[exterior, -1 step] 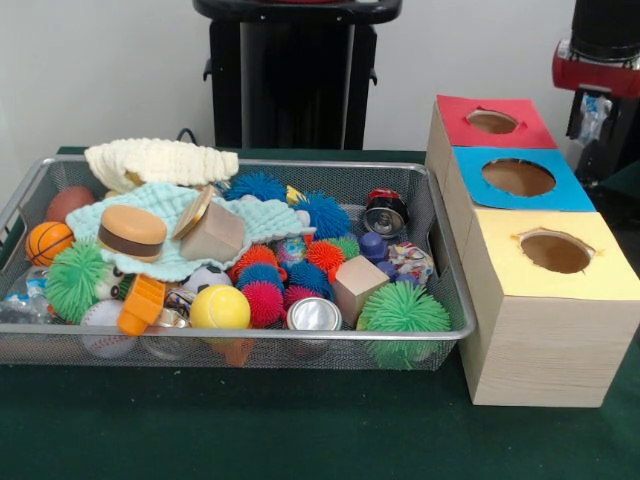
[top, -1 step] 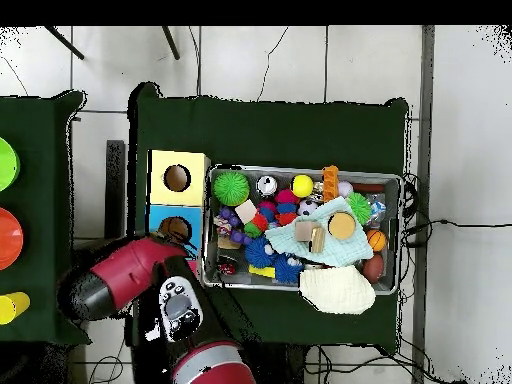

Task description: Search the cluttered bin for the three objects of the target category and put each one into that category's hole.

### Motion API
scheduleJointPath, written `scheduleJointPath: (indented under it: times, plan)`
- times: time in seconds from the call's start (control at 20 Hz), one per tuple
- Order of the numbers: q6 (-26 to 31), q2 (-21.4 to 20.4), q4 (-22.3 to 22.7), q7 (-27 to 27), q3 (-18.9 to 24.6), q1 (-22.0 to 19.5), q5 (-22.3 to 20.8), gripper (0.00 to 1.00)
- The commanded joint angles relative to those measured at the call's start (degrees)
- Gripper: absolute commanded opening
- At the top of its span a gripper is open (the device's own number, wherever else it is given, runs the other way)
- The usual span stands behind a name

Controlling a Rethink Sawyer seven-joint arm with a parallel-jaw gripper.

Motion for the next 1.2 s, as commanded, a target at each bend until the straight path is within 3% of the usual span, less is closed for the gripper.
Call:
scheduleJointPath:
  times: [0.05, 0.45, 0.8, 1.05, 1.2]
  plan:
    - [4.83, 2.96, -4.15, -17.01, 4.06, -6.56, -4.98, 0.00]
    - [1.92, 1.86, 1.57, -18.78, 7.08, -13.32, -8.08, 0.00]
    - [0.56, 1.37, 4.46, -16.03, 8.46, -14.98, -10.85, 0.00]
    - [4.69, -5.55, 8.07, -14.47, 10.99, -15.41, -7.84, 0.00]
    - [11.36, -9.82, 7.03, -15.10, 13.35, -15.58, -3.64, 0.00]
